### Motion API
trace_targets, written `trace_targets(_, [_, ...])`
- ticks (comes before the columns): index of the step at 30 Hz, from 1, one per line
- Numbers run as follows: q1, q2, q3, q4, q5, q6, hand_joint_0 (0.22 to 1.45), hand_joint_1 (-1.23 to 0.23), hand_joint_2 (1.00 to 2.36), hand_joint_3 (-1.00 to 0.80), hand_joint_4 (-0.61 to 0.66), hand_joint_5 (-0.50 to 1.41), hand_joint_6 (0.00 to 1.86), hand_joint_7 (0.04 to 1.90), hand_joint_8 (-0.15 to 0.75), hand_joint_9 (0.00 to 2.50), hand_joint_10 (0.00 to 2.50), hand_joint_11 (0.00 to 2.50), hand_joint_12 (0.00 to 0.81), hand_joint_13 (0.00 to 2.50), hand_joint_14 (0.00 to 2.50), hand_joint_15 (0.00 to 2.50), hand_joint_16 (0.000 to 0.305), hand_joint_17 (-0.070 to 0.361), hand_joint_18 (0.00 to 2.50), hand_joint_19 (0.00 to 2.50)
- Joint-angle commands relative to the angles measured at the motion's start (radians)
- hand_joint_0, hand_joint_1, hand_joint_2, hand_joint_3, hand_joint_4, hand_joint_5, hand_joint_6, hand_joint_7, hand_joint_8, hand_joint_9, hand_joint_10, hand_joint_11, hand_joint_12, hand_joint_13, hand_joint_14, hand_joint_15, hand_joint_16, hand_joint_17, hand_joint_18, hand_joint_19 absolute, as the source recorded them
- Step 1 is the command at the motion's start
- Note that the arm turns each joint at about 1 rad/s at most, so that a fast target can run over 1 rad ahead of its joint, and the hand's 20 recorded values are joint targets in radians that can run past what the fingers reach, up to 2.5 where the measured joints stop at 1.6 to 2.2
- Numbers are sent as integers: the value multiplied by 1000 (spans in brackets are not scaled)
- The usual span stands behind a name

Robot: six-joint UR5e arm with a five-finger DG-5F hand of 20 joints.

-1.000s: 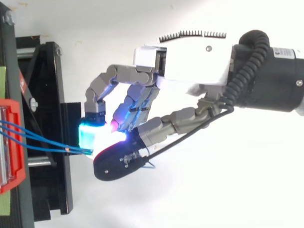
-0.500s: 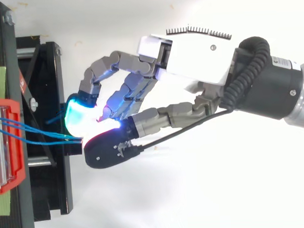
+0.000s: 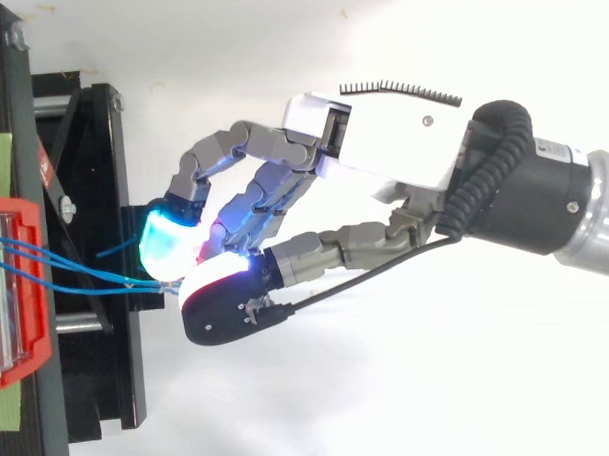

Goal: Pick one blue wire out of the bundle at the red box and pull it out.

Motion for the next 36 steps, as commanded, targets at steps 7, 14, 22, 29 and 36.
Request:
trace_targets(7, [-3,-21,-2,41,4,-1,529,-739,1003,-442,250,-155,727,753,353,962,5,501,412,1110,16,539,55,124,911,497])
trace_targets(14, [-3,-26,-3,49,4,-2,546,-743,1005,-408,234,-156,734,774,350,965,6,500,410,1111,16,544,54,122,908,494])
trace_targets(22, [-3,-26,-3,49,2,-2,560,-771,1006,-395,216,-168,767,742,340,934,9,494,403,1094,18,540,54,122,903,486])
trace_targets(29, [2,-26,-2,49,2,-2,593,-808,1009,-375,192,-186,850,707,334,922,9,511,396,1090,16,532,53,119,893,473])
trace_targets(36, [5,-24,6,44,-1,-1,602,-806,1009,-343,172,-193,893,709,333,915,9,508,397,1087,16,531,53,118,890,474])
